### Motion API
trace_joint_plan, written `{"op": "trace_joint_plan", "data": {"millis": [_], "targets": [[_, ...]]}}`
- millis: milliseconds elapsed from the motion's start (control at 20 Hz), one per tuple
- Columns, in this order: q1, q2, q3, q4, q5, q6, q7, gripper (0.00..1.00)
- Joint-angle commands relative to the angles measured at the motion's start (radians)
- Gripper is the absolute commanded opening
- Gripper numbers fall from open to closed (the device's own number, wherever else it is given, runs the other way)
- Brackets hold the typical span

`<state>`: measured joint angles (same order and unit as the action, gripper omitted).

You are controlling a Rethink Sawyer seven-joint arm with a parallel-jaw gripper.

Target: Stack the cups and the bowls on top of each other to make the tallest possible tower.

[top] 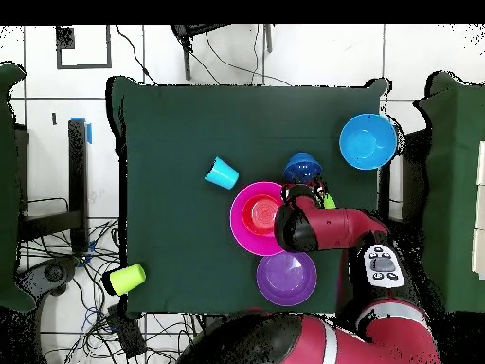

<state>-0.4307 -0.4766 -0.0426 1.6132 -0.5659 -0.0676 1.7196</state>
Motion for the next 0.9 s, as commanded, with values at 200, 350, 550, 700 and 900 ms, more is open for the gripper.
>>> {"op": "trace_joint_plan", "data": {"millis": [200,350,550,700,900], "targets": [[0.012,0.025,0.071,0.010,-0.048,-0.002,0.070,1.00],[0.013,0.024,0.071,0.010,-0.048,-0.002,0.070,1.00],[0.010,0.024,0.077,0.008,-0.050,0.004,0.065,1.00],[0.017,0.025,0.065,0.013,-0.048,-0.008,0.073,1.00],[0.006,0.028,0.074,0.012,-0.053,-0.004,0.067,1.00]]}}
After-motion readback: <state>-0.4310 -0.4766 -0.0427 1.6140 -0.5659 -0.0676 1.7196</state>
